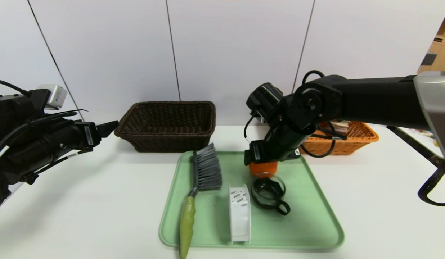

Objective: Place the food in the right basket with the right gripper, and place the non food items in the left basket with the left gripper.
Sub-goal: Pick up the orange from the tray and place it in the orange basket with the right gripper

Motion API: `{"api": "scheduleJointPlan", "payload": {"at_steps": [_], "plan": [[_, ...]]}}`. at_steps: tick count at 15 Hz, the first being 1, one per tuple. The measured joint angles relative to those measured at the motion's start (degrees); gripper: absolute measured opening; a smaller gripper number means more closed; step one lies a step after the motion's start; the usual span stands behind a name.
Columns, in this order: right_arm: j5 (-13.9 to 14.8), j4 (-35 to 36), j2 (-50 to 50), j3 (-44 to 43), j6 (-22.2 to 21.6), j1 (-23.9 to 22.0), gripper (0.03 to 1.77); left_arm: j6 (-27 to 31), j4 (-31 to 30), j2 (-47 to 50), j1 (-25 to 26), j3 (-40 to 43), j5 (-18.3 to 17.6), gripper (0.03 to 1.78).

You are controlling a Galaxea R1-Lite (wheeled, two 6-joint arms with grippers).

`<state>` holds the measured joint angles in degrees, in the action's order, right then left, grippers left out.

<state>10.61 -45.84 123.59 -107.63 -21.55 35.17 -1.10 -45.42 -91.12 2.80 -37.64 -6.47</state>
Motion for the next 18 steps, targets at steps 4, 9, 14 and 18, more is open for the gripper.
{"api": "scheduleJointPlan", "payload": {"at_steps": [4, 9, 14, 18], "plan": [[0.3, 0.1, 0.8, 0.1, -0.1, 0.1, 1.70, -0.2, 0.0, -0.5, 0.0, 0.2, 0.0, 1.69], [1.7, 0.4, 1.1, 0.2, 0.0, 0.3, 1.70, -0.2, 0.0, -0.7, 0.0, 0.2, 0.0, 1.69], [1.9, 0.4, 1.4, 0.0, 0.0, 0.7, 1.70, -0.3, 0.0, -0.7, 0.0, 0.1, 0.0, 1.69], [4.1, 1.6, 1.4, 0.8, 0.0, 1.6, 1.44, -0.3, 0.0, -0.7, 0.0, 0.2, 0.1, 1.69]]}}
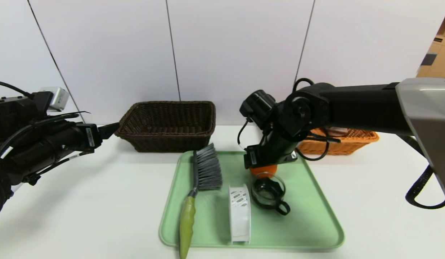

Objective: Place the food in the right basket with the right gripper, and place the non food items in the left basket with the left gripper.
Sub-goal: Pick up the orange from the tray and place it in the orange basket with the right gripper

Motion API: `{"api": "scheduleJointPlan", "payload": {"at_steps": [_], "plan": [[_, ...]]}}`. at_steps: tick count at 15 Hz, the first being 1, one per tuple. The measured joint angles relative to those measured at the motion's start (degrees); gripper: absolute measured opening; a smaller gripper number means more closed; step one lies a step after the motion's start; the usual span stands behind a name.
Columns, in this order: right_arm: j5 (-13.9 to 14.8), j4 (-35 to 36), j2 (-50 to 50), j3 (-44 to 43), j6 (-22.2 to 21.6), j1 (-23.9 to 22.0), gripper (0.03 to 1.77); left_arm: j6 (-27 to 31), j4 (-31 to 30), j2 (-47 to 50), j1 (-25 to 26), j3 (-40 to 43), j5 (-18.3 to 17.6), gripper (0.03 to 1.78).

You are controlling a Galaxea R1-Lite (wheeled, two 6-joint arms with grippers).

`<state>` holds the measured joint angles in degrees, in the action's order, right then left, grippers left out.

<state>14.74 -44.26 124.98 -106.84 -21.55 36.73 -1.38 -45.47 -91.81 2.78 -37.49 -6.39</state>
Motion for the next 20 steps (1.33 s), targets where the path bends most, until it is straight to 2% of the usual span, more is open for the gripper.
{"api": "scheduleJointPlan", "payload": {"at_steps": [1, 3, 8, 11, 14, 16, 18, 20], "plan": [[0.1, 1.7, 0.0, 0.5, 0.1, 0.1, 1.28, 0.0, 0.0, 0.0, 0.0, 0.0, 0.0, 1.69], [0.0, 2.4, 0.0, 1.0, 0.1, 0.2, 1.17, 0.1, -0.1, 0.1, 0.3, 0.0, 0.0, 1.69], [0.1, 2.2, -1.6, 1.2, 0.9, 0.9, 1.15, 0.1, -2.5, 0.2, 0.7, 0.0, -0.1, 1.69], [-0.1, 3.3, -5.4, 1.0, 4.7, 1.9, 1.14, 0.1, -2.5, 0.1, 0.7, 0.7, -0.2, 1.69], [-0.8, 7.5, -10.3, 0.6, 6.0, 2.3, 1.13, 0.1, -2.6, 0.1, 1.2, 0.8, -0.2, 1.69], [-0.9, 12.2, -13.0, 0.8, 9.2, -0.5, 1.13, 0.1, -2.6, 0.2, 1.3, 0.8, -0.3, 1.69], [-0.9, 14.5, -14.6, 1.3, 11.9, -6.2, 1.13, 0.2, -2.6, 0.3, 1.3, 0.9, -0.3, 1.69], [-2.2, 15.4, -15.1, 1.4, 13.8, -12.6, 1.13, 0.2, -2.6, 0.4, 1.4, 1.0, -0.2, 1.69]]}}
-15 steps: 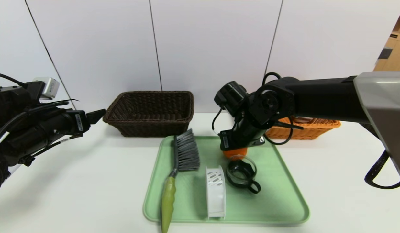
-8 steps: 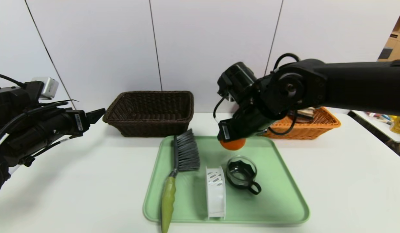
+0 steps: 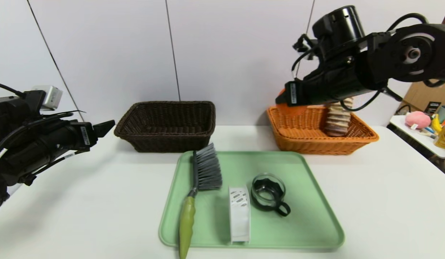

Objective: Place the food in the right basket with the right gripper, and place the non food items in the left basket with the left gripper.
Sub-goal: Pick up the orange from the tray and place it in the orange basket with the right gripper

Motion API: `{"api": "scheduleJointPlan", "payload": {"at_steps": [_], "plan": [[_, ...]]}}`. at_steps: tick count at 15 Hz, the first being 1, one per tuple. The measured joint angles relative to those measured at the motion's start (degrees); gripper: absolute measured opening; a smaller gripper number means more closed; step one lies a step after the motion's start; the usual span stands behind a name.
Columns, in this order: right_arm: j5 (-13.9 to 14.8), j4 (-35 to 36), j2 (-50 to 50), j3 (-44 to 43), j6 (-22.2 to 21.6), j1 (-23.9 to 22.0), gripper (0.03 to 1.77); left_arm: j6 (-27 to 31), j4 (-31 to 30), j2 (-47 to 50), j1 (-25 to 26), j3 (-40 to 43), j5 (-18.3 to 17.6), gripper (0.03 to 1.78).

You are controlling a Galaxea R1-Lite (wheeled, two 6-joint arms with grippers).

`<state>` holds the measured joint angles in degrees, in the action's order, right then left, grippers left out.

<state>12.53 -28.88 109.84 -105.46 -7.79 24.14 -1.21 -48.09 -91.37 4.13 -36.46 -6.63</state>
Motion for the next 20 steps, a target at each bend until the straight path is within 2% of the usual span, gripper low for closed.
{"api": "scheduleJointPlan", "payload": {"at_steps": [2, 4, 16, 20], "plan": [[-2.1, 0.2, 0.5, 0.2, 1.3, -5.1, 1.13, 0.1, 0.0, 0.0, 0.0, 0.5, 0.0, 1.69], [-2.6, 0.8, 2.3, 0.7, 1.5, -7.7, 1.13, 0.3, 0.0, 0.0, 0.0, 0.7, -0.1, 1.69], [-2.1, 2.5, 15.8, -0.3, 2.0, -12.8, 1.13, 0.3, 0.0, 0.3, 0.1, 1.0, 0.0, 1.69], [-1.8, 3.0, 16.5, -0.3, 2.5, -13.0, 1.38, 0.4, 0.0, 0.3, 0.1, 1.0, 0.0, 1.69]]}}
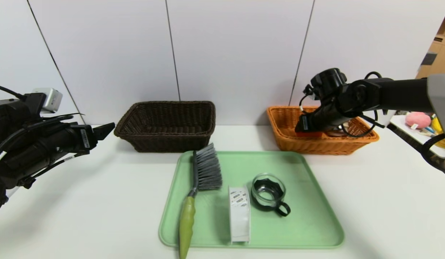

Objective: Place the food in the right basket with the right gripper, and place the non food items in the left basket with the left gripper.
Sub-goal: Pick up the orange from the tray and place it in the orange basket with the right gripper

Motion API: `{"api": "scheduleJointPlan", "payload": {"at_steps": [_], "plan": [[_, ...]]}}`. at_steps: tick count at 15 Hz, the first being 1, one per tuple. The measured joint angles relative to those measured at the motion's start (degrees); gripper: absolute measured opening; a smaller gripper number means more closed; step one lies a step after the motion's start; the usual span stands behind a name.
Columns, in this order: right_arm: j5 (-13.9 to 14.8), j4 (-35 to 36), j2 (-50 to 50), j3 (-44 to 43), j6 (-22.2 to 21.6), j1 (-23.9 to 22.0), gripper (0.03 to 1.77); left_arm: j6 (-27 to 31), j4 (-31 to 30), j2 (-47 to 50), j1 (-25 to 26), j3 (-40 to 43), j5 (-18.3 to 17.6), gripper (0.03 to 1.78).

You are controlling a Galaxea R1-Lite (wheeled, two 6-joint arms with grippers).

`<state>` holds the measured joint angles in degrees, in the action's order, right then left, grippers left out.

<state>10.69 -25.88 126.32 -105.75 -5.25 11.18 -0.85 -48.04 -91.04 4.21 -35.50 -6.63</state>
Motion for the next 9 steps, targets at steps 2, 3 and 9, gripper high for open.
{"api": "scheduleJointPlan", "payload": {"at_steps": [2, 3, 9], "plan": [[0.1, 1.3, 0.1, 0.0, 0.0, 0.1, 1.45, 0.2, 0.0, 0.0, 0.0, 0.1, 0.0, 1.69], [0.1, 1.9, 0.1, 0.0, 0.0, 0.1, 1.49, 0.2, 0.0, 0.0, 0.0, 0.1, 0.0, 1.69], [2.2, 4.0, -4.0, -1.9, 0.4, 0.0, 1.61, -0.2, -0.4, 0.0, 0.0, 0.2, 0.0, 1.69]]}}
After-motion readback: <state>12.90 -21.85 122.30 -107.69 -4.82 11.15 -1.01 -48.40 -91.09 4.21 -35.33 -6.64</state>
